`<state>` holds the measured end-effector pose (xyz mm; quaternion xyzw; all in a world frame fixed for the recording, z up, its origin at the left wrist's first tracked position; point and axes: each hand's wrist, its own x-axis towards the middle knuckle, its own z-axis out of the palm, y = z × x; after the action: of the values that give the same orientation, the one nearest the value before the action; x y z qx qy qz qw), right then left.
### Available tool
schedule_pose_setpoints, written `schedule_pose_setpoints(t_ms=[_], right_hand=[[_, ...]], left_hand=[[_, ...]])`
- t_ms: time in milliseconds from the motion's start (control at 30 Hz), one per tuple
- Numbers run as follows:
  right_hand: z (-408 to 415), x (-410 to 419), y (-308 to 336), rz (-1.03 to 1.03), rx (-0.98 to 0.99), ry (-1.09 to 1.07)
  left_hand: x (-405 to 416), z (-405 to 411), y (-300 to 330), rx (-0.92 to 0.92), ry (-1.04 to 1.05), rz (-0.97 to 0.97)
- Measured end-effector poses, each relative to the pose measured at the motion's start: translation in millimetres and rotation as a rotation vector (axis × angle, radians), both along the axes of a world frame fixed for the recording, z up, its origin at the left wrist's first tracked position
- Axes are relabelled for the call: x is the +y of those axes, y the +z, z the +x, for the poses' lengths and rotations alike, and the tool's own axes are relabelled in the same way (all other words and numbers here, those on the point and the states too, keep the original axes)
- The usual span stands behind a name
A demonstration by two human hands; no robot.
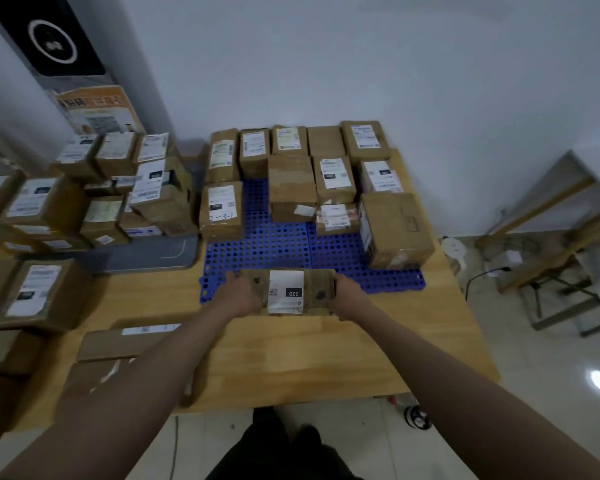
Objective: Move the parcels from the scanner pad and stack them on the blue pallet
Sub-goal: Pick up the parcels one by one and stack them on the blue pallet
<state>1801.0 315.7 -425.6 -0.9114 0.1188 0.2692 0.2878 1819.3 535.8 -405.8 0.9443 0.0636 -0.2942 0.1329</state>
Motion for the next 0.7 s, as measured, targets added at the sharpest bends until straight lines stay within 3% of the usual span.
schedule_pose_setpoints(t_ms=[700], right_hand=[[116,-52,-31,-0.029,0.097,-0.100]], left_hand=[[-54,127,-41,0.085,-0.089,-0.112]])
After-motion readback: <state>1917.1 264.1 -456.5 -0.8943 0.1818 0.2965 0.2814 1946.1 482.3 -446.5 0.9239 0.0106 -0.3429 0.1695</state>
